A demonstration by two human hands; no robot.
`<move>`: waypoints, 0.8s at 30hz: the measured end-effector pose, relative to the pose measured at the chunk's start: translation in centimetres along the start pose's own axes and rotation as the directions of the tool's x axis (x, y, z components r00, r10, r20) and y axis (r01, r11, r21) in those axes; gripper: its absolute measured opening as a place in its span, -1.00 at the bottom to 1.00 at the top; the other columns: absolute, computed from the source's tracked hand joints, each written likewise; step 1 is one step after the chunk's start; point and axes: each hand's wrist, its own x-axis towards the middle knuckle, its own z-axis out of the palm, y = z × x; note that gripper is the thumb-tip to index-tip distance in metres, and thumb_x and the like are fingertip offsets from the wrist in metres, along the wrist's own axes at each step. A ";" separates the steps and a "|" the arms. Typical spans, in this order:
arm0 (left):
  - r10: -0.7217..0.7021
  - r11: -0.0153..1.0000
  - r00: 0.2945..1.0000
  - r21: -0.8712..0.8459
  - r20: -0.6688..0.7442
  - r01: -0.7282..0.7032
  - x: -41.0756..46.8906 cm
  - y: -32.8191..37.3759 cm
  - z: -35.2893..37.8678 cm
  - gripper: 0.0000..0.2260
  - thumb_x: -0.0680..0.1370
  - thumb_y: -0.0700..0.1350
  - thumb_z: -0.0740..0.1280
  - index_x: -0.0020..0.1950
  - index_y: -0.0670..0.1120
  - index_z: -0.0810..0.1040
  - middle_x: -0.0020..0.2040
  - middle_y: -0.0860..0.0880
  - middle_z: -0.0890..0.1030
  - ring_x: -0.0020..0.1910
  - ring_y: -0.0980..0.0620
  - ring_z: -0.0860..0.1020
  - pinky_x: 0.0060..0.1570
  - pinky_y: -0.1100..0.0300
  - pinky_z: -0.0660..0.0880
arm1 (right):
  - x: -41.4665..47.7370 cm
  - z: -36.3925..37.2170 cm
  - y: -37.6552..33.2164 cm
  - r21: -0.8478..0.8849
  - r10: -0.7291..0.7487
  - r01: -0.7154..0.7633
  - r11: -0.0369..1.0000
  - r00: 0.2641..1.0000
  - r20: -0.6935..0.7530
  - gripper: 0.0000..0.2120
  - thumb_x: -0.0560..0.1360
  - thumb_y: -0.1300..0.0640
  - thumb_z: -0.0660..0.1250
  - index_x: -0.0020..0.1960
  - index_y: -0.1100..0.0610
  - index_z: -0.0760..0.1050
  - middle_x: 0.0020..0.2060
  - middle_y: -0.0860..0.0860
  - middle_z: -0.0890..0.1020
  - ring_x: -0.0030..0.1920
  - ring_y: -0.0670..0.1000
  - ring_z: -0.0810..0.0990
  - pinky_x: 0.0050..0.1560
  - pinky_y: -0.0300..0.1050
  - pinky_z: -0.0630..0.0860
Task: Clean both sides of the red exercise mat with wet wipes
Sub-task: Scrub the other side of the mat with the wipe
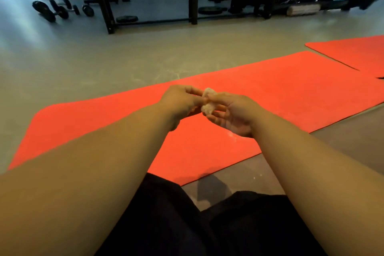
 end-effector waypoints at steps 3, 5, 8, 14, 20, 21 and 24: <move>-0.060 0.996 0.998 0.060 0.002 0.060 2.5 -2.5 0.9 -0.82 0.48 -0.35 0.39 0.03 -0.14 0.56 -0.21 -0.17 0.61 -0.31 0.02 0.56 -0.26 0.23 0.54 | 2.5 -2.8 1.4 -0.048 -0.038 0.031 0.998 0.990 -0.138 -0.82 0.45 0.45 0.30 -0.19 0.20 0.51 -0.30 0.04 0.60 -0.29 -0.02 0.59 -0.21 -0.24 0.60; -0.083 0.974 0.997 0.212 0.002 0.081 4.6 -5.1 1.5 -0.83 0.50 -0.33 0.37 0.05 -0.14 0.57 -0.14 -0.18 0.62 -0.26 0.00 0.55 -0.25 0.19 0.49 | 4.8 -6.1 2.9 -0.117 -0.015 -0.020 0.993 0.958 -0.286 -0.82 0.43 0.49 0.29 -0.17 0.24 0.54 -0.20 0.07 0.63 -0.14 0.04 0.61 -0.12 -0.16 0.61; -0.130 0.868 0.990 0.488 0.049 0.090 7.3 -9.5 2.9 -0.82 0.50 -0.26 0.38 0.09 -0.12 0.60 -0.05 -0.11 0.63 -0.13 -0.03 0.56 -0.11 0.12 0.50 | 7.0 -11.0 6.1 -0.560 -0.047 -0.217 0.799 0.907 -0.419 -0.87 0.54 0.17 0.31 0.07 0.12 0.57 -0.02 0.12 0.65 0.01 0.11 0.61 -0.02 -0.09 0.53; -0.314 0.355 0.905 0.920 0.287 -0.169 8.5 -17.7 6.4 -0.31 0.40 0.19 0.45 0.46 0.00 0.33 0.47 -0.11 0.31 0.43 -0.11 0.29 0.36 0.05 0.29 | 8.0 -13.6 14.7 -0.911 -0.091 -0.314 0.266 0.933 -0.348 -0.80 0.48 0.21 0.28 -0.03 0.25 0.65 -0.05 0.23 0.64 0.04 0.21 0.58 0.01 -0.04 0.49; -0.393 0.095 0.852 0.937 0.346 -0.337 8.3 -20.3 6.6 -0.16 0.44 0.34 0.30 0.57 0.12 -0.05 0.58 -0.04 -0.11 0.53 -0.19 -0.04 0.35 -0.31 0.23 | 10.3 -16.0 15.6 -0.975 -0.190 -0.196 0.102 0.959 -0.213 -0.77 0.46 0.28 0.22 0.02 0.19 0.62 0.02 0.16 0.62 0.06 0.17 0.56 0.03 -0.04 0.51; -0.404 0.030 0.833 0.916 0.378 -0.401 8.3 -20.3 6.5 -0.23 0.51 0.31 0.23 0.57 0.09 -0.07 0.58 -0.07 -0.10 0.53 -0.22 0.00 0.34 -0.25 0.28 | 10.3 -17.1 15.4 -0.967 -0.224 -0.244 0.079 0.941 -0.255 -0.75 0.45 0.28 0.22 0.02 0.19 0.63 0.02 0.17 0.63 0.05 0.18 0.57 0.05 -0.03 0.52; -0.387 -0.145 0.785 0.809 0.484 -0.570 7.7 -20.1 7.0 -0.49 0.68 -0.05 0.03 0.58 -0.09 -0.08 0.56 -0.21 0.00 0.46 -0.27 0.21 0.18 -0.14 0.41 | 10.1 -19.8 14.9 -0.893 -0.344 -0.411 0.185 0.824 -0.451 -0.77 0.45 0.28 0.24 0.03 0.23 0.63 0.01 0.22 0.63 0.05 0.22 0.57 0.02 -0.04 0.49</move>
